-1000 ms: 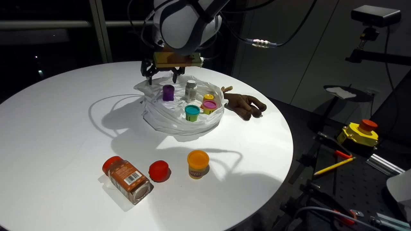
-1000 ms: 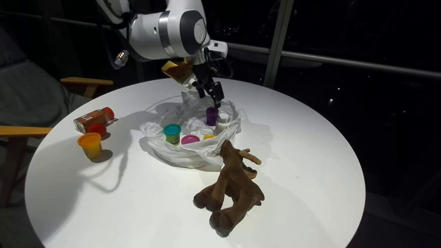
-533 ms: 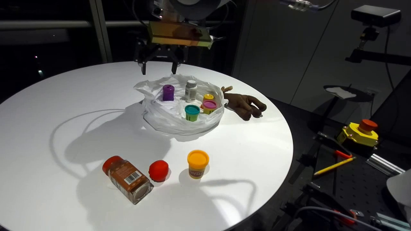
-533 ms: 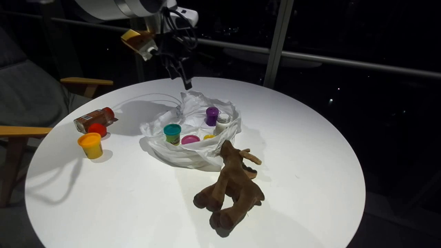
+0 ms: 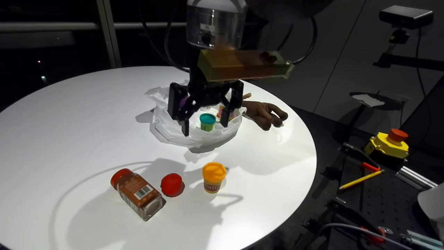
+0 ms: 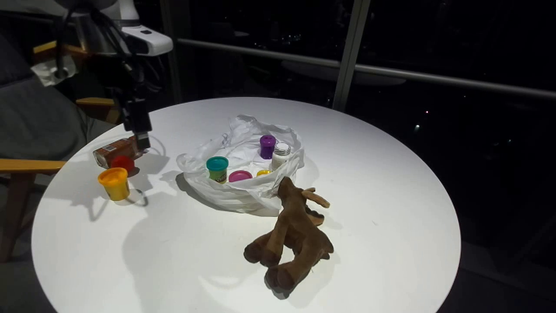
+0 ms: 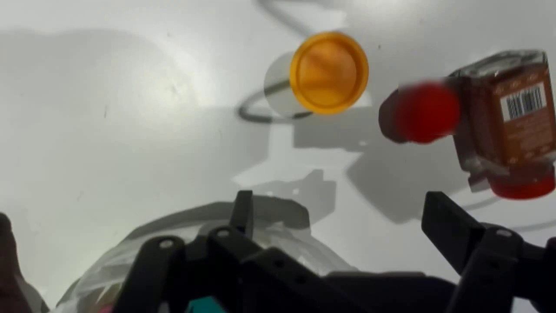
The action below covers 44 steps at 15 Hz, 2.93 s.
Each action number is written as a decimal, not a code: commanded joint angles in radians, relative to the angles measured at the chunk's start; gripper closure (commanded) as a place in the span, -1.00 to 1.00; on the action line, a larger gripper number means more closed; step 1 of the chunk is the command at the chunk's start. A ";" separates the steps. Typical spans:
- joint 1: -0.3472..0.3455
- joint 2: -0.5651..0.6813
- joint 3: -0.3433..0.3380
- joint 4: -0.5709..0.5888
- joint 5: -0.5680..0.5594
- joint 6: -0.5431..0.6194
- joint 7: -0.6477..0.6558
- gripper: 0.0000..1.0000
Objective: Put all the objects on the table into the plastic bag
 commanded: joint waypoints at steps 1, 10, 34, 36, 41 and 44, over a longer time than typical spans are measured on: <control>-0.066 -0.042 0.100 -0.093 0.116 0.022 -0.086 -1.00; -0.108 0.018 0.162 -0.145 0.192 0.144 -0.260 -1.00; 0.047 0.044 -0.041 -0.129 0.068 0.274 -0.205 0.59; 0.101 0.013 -0.131 -0.094 -0.037 0.243 -0.131 0.59; 0.073 -0.001 -0.185 0.040 -0.260 0.162 0.000 0.59; 0.018 0.056 -0.169 0.127 -0.299 0.177 0.008 0.59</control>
